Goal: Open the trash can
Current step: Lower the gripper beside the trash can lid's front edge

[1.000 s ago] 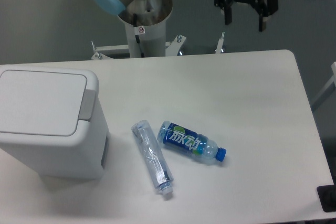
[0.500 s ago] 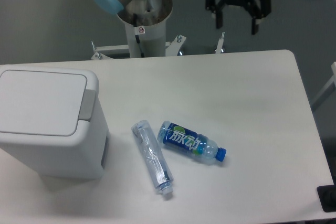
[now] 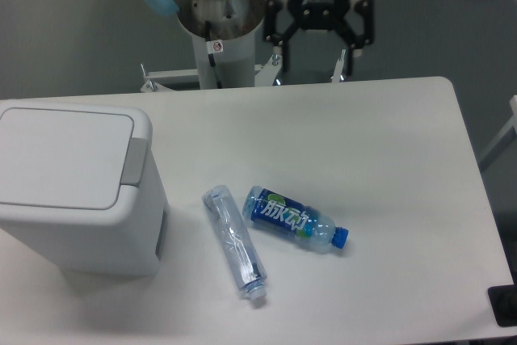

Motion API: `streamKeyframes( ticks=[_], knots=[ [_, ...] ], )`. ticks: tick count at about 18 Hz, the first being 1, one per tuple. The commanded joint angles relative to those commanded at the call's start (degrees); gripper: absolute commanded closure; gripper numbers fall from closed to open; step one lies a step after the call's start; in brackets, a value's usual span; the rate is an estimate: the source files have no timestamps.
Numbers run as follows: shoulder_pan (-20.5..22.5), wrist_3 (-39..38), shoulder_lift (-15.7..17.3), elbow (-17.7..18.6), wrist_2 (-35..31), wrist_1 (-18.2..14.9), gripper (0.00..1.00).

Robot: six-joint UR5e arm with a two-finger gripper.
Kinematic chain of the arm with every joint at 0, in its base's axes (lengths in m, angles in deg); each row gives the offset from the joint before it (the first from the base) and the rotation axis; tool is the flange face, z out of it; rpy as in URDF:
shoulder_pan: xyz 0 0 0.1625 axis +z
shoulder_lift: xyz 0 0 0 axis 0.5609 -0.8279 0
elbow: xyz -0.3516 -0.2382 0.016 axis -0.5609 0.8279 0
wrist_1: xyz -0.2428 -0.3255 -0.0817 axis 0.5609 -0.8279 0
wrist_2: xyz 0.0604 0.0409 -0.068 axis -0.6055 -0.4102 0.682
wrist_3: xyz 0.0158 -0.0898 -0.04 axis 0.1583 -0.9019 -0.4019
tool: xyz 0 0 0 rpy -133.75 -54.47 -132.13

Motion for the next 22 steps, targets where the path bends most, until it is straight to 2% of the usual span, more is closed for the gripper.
streamKeyframes(
  ticks=[3, 5, 10, 22],
  knots=[
    [-5.70, -9.94, -3.24, -0.26, 0.00, 4.39, 0.00],
    [-8.53, -13.21, -5.01, -0.96, -0.09, 6.34, 0.00],
    [-14.15, -16.21, -9.67, -3.69, -0.17, 6.69, 0.00],
    [-16.98, -17.18, -11.43, -3.43, -0.17, 7.05, 0.00]
  ],
)
